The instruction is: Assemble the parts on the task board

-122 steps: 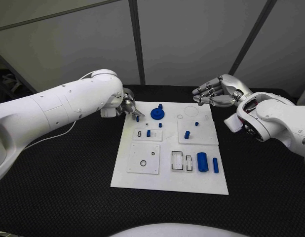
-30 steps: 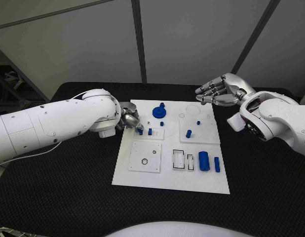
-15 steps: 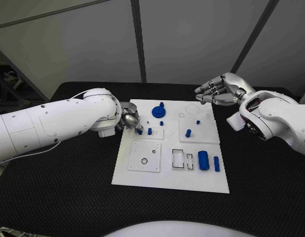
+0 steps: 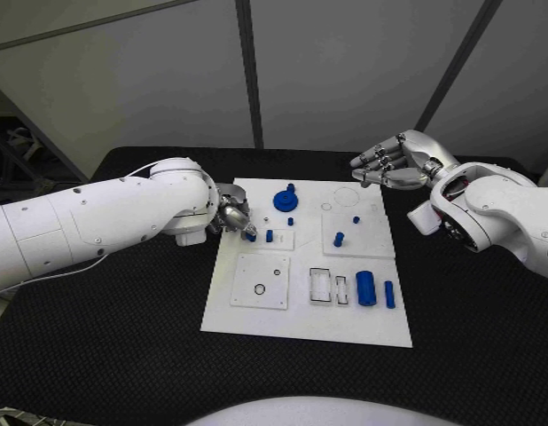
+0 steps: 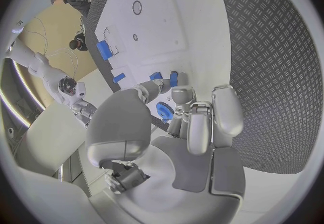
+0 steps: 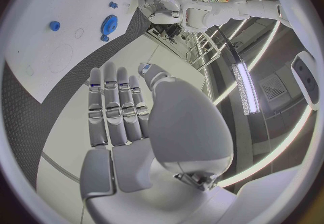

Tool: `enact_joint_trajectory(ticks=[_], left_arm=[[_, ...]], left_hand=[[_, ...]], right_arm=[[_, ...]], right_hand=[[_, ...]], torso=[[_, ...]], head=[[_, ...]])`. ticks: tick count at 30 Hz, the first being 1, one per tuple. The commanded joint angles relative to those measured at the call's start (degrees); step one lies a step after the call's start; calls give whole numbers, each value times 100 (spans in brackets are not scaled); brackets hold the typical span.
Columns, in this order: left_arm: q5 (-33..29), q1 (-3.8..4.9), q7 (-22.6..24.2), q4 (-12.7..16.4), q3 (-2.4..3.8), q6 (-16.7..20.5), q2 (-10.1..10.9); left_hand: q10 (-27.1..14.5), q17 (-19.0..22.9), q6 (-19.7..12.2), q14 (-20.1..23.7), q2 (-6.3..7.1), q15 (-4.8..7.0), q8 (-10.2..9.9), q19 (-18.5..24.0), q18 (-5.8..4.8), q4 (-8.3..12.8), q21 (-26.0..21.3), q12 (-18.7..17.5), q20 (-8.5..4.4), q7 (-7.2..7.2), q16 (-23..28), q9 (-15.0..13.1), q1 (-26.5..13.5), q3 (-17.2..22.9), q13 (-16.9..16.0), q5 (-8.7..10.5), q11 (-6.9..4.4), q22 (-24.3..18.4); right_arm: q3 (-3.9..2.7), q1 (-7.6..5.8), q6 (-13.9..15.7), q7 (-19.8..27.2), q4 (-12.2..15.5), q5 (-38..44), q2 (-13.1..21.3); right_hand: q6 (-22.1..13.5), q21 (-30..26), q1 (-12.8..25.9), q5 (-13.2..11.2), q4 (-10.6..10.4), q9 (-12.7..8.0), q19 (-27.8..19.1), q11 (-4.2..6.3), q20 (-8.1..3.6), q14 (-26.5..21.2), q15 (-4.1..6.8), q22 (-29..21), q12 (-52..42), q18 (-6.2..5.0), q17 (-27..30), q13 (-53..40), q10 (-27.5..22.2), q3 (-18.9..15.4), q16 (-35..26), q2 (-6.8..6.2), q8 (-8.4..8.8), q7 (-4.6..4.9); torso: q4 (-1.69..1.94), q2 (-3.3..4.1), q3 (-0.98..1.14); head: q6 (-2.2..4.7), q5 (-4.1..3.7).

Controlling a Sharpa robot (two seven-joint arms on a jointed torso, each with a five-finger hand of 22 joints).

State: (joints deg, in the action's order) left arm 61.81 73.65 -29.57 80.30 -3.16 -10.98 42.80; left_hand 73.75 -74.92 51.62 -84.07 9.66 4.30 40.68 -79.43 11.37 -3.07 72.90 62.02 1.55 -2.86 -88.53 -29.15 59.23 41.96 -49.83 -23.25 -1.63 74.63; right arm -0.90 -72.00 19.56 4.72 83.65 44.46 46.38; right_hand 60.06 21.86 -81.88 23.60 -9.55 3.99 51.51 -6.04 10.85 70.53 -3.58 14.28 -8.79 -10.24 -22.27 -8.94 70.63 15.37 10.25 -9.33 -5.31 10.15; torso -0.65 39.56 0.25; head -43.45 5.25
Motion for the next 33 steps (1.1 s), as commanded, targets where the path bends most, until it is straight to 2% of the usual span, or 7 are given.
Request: enact_joint_trajectory(ticks=[1,20,33], left_arm=[[64,-7,-34,-14,-9,-157,-27],[69,-5,-75,-257,-9,-572,-241],[69,-4,-73,-305,-9,-683,-267]], left_hand=[[29,-1335,50,-544,-53,47,40,-37,-655,868,19,34,14,6,-21,-6,-18,836,-14,-41,4,2],[186,-1334,106,-545,-148,67,79,-51,-662,788,14,154,-4,60,-22,19,-255,599,-174,-40,-31,26],[351,-1338,253,-547,-223,107,25,-106,-681,619,37,315,-40,146,-27,140,-472,-45,-417,-29,-89,90]], right_arm=[[-3,-9,-27,33,14,17,0],[-3,-9,-19,29,39,18,18],[-3,-9,-20,28,36,18,18]], right_hand=[[-24,-28,11,14,31,6,28,-9,11,2,-19,-7,39,-26,-1,9,-30,11,-33,26,32,17],[-24,-28,11,14,31,6,28,-9,11,2,-19,-7,39,-26,-1,9,-30,11,-33,26,32,17],[-25,-46,25,44,32,7,38,-12,12,4,-20,-17,42,-25,-3,9,-32,10,-42,17,32,19]], torso=[[-1,3,3],[-8,2,8],[-1,-1,6]], head=[[6,1],[-11,-23],[-15,-29]])
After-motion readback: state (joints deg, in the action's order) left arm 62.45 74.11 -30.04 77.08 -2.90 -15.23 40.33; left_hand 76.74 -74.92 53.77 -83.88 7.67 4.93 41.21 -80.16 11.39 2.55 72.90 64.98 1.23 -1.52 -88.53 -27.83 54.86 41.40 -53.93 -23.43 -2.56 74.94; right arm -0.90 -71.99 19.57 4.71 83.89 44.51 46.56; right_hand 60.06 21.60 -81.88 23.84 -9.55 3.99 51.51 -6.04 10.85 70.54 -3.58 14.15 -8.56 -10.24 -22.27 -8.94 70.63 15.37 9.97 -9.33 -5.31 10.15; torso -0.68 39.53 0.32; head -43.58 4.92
